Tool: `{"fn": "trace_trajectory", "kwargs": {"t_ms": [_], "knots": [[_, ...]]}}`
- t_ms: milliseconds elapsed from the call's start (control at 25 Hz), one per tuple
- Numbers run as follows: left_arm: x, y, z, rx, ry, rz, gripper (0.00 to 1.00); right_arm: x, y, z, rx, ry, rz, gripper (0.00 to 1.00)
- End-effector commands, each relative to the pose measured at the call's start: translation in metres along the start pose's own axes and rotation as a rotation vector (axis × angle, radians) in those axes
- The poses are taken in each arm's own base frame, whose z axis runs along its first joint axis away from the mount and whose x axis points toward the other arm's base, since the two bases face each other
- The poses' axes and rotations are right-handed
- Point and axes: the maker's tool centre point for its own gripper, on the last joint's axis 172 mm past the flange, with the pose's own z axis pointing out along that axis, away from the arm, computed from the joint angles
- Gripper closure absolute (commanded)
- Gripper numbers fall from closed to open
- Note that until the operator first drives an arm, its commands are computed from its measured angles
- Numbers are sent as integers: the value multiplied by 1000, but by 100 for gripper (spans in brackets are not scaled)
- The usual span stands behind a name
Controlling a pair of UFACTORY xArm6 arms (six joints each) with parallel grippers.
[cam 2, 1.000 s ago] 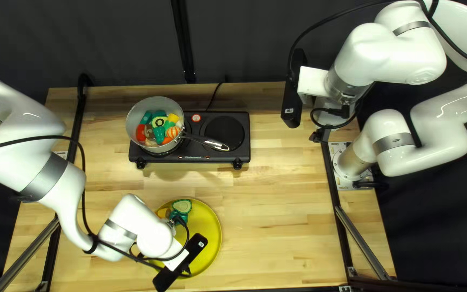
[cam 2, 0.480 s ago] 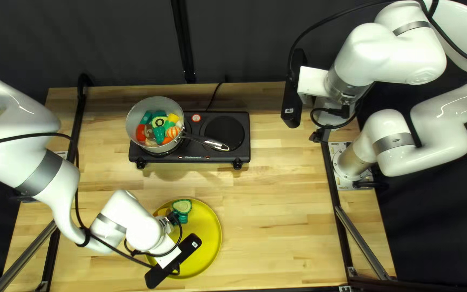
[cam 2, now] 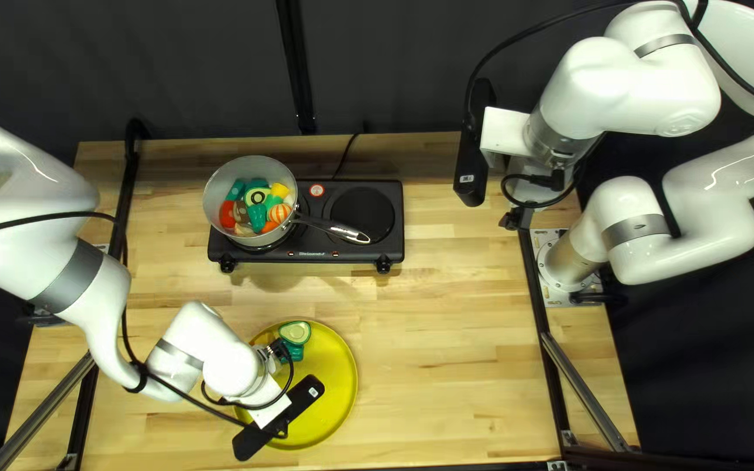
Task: Pick up a pot and place it onto the stove surface, add food to pot
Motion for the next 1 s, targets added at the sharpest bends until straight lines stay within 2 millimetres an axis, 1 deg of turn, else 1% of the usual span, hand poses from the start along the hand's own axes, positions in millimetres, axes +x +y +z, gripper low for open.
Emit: {"fn": "trace_trajectory", "kwargs": {"t_ms": [40,120,160,240,360,400,480,520,560,600,640,680,720,760,800,880,920,1000], "knots": [[-2,-1,-9,-3,-1,-2,100,0,0,0,0,0,0,0],[-11,-7,-40,-9,-9,-2,100,0,0,0,0,0,0,0],[-15,-10,-50,-11,-11,-1,100,0,0,0,0,0,0,0],[-36,-23,-83,-13,-15,-6,100,0,0,0,0,0,0,0],[-59,-35,-113,-5,-11,-12,100,0,0,0,0,0,0,0],[-71,-42,-129,0,-9,-14,100,0,0,0,0,0,0,0],[-88,-50,-143,7,-9,-17,100,0,0,0,0,0,0,0],[-106,-58,-154,11,-11,-22,100,0,0,0,0,0,0,0],[-117,-65,-160,11,-15,-26,100,0,0,0,0,0,0,0],[-138,-76,-168,12,-21,-36,100,0,0,0,0,0,0,0],[-152,-84,-173,12,-27,-44,100,0,0,0,0,0,0,0],[-158,-89,-175,12,-32,-49,100,0,0,0,0,0,0,0],[-177,-102,-180,11,-42,-59,100,0,0,0,0,0,0,0],[-185,-108,-181,10,-47,-63,100,0,0,0,0,0,0,0],[-200,-120,-182,10,-56,-73,100,0,0,0,0,0,0,0],[-218,-136,-180,8,-61,-88,100,0,0,0,0,0,0,0],[-233,-149,-176,6,-62,-105,100,0,0,0,0,0,0,0],[-251,-166,-167,5,-61,-130,100,0,0,0,0,0,0,0]]}}
